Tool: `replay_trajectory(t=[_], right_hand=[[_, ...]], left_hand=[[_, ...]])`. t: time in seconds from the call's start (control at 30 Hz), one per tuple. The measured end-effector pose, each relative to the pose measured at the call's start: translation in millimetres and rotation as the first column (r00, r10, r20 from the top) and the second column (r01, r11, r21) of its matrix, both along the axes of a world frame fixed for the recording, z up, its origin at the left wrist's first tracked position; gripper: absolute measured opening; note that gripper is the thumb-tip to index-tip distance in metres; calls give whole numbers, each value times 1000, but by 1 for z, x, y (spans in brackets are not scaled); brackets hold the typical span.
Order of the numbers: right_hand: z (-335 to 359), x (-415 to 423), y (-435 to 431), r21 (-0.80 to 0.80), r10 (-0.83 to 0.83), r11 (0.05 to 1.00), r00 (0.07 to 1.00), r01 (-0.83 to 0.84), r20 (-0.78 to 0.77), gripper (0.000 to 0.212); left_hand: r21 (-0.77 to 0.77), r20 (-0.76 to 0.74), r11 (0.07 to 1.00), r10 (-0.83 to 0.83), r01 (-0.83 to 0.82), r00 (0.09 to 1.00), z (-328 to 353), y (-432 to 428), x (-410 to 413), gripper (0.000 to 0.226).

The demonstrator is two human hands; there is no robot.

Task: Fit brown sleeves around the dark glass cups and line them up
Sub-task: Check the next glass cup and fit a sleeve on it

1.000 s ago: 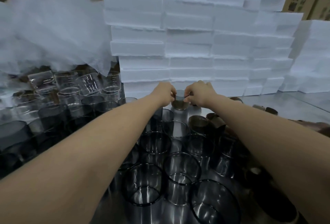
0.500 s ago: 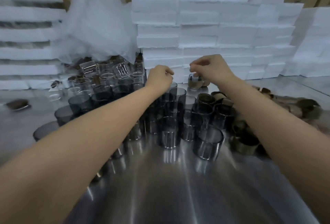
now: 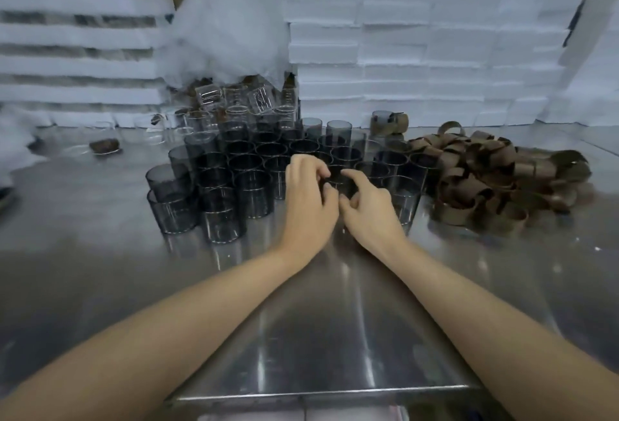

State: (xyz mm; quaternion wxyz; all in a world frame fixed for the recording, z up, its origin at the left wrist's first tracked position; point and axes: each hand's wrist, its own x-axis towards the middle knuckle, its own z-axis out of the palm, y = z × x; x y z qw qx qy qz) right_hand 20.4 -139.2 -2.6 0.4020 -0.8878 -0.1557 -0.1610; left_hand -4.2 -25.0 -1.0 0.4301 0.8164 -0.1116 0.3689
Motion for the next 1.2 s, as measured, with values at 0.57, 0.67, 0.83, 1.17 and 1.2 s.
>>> replay_trajectory(t=[0.57,0.67,0.83,1.17,1.2], right_hand=[[-6,17,10,303,111,919,902,-254,418,36],[-7,20,10,332,123,902,902,-275,414,70],[0,33,11,294,102,936,951,-192,293,76],[0,32,2,479,273,809,939,-341,208,63],[0,32,1,485,285,803,938,-347,198,64]], left_hand=[[-548,-3,769,-397,331,918,3,7,15,35],[-595,36,726,-405,345,914,7,7,14,36],[-674,14,666,-422,320,907,9,10,16,38],[-712,47,585,-512,389,858,5,11,20,29],[-712,46,584,-515,390,856,5,10,19,29]])
